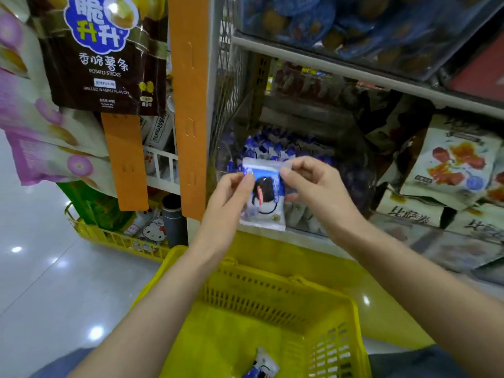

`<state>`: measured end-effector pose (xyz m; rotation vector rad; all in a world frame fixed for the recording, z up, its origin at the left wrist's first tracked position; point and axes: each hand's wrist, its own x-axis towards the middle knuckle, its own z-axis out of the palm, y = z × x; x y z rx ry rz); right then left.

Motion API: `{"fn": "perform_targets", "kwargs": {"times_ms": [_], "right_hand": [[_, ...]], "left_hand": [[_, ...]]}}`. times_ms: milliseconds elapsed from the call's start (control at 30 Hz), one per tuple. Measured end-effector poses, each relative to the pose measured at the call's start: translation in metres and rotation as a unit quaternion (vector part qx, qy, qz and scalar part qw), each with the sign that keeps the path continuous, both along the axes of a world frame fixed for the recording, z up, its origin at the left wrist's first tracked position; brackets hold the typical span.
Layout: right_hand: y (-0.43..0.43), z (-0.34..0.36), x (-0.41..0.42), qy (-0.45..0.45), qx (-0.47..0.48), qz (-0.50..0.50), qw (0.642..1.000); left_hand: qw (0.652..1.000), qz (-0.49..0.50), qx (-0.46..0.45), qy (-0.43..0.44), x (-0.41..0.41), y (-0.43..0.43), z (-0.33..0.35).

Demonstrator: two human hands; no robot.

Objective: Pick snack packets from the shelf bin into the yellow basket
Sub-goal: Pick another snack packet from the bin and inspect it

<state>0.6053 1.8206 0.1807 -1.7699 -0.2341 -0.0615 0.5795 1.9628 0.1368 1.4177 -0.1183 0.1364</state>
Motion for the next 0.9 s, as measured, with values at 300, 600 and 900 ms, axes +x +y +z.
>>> {"fn": "perform_targets", "kwargs": {"times_ms": [300,600,900], "right_hand": [[-0.008,-0.045,-0.041,0.106,0.022,-0.014,0.994],[-0.019,-0.070,-0.044,0.028,-0.068,0.001,0.997],[-0.032,-0.066,-0.039,-0.064,-0.104,-0.101,0.987]], "left_hand": [[0.991,-0.041,0.106,0.066,-0.030,-0.017,-0.026],[0.990,-0.004,0.107,0.091,-0.030,-0.025,-0.031],[0.980,-0.074,0.057,0.173,-0.028,-0.026,-0.036]]}}
